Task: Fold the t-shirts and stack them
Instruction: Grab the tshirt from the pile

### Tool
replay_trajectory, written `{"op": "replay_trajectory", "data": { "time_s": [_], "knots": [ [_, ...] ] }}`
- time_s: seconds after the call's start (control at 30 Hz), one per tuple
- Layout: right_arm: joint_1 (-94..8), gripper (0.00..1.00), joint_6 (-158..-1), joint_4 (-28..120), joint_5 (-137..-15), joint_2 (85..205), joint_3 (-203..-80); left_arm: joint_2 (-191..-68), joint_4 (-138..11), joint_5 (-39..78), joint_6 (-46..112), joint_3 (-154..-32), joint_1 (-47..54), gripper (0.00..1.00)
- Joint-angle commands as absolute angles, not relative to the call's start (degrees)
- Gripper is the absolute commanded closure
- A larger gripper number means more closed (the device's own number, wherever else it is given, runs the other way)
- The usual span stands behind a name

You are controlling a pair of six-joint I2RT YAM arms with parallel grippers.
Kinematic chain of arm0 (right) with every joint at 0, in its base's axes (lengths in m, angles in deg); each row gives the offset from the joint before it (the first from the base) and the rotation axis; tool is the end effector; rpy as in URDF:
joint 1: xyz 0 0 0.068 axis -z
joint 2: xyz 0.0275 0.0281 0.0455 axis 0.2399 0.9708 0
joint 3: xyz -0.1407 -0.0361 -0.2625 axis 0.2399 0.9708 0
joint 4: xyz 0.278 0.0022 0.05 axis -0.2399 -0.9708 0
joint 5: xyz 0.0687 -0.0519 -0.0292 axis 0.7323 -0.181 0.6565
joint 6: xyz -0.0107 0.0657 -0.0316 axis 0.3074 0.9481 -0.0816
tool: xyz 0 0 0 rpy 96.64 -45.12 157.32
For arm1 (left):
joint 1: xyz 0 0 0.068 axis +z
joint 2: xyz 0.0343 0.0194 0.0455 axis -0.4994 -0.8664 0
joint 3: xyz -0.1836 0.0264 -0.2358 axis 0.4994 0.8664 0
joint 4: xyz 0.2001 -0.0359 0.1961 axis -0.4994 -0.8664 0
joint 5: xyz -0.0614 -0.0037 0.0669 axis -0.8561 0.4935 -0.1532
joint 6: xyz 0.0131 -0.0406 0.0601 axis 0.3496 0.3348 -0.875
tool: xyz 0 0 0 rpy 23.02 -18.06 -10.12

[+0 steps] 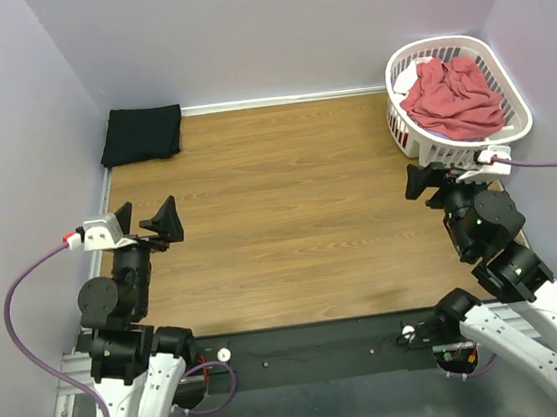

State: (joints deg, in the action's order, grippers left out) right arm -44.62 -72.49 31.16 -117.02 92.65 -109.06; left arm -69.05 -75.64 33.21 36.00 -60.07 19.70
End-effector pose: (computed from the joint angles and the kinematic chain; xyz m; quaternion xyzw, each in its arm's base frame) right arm 0.1319 0.0392 0.3745 0.0979 0.7076 0.0656 0.6967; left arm 0.0886 -0.0099 0.3871 -0.0614 0.6117 -0.1409 0.7760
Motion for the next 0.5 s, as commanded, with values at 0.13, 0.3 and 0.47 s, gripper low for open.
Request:
{"op": "replay_trajectory", "data": {
  "time_s": [0.13,0.3,0.47],
  "knots": [
    [-44.64,0.00,-73.34,31.99,-120.00,99.76,-114.21,-67.91,-66.10,37.80,39.47,-54.72,19.24,0.02],
    [-44.64,0.00,-72.36,32.25,-117.20,117.73,-123.94,-68.00,-66.01,35.16,40.27,-53.13,18.89,0.02],
    [-44.12,0.00,-71.66,32.25,-113.83,135.00,-134.85,-66.60,-66.71,37.27,39.65,-53.13,16.87,0.02]
  ]
}}
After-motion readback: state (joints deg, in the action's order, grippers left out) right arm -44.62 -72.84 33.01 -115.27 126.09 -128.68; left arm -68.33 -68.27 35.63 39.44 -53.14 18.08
